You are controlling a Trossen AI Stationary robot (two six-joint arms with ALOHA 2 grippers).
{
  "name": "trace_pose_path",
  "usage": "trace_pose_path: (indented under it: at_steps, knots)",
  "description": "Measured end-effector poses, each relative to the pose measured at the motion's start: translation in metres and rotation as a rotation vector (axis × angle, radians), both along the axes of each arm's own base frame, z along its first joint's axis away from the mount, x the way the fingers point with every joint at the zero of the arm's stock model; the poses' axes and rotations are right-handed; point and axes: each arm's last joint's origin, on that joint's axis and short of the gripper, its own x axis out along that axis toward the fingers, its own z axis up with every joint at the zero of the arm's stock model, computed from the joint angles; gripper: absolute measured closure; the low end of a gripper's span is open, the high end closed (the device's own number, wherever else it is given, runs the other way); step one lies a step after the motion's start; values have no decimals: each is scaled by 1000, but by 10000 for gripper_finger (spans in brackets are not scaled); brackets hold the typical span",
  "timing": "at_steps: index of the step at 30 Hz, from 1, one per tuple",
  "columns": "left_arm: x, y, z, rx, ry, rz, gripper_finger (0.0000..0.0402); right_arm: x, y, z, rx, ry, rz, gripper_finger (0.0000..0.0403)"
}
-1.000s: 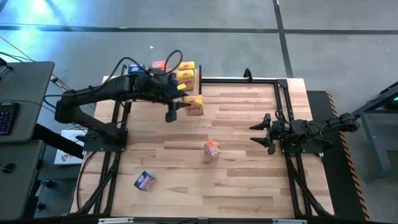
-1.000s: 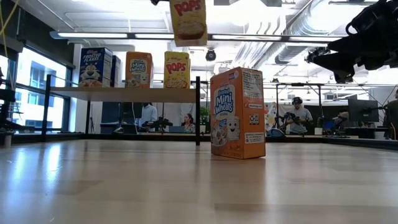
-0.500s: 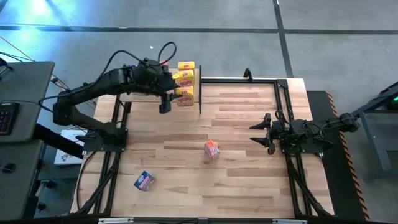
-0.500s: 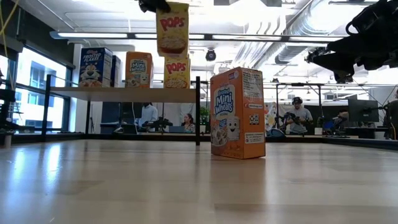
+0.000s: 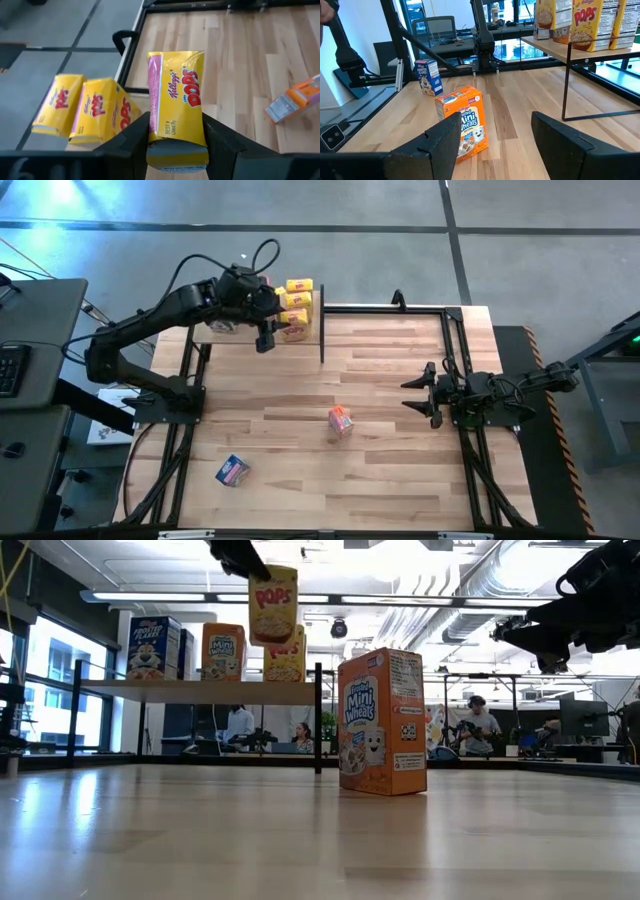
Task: Stack cereal on shelf
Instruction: Put the yellow cereal box on the shelf aligned with the other yellow cereal boxes
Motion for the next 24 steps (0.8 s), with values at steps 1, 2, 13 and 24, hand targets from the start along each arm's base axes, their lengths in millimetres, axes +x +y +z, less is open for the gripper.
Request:
trace_pose_path:
  at_steps: [1, 2, 13, 24]
  knots:
    - [0, 1, -1, 0, 5, 2, 266, 0, 0, 0, 0, 0, 0, 169]
    - [0, 3, -3, 0, 7, 5, 266, 0, 0, 0, 0, 0, 0, 169]
    - [12, 16, -14, -9, 10, -19, 266, 0, 0, 0, 0, 0, 0, 169]
    - [19, 36, -27, -21, 45, 23, 266, 0, 0, 0, 0, 1, 0, 169]
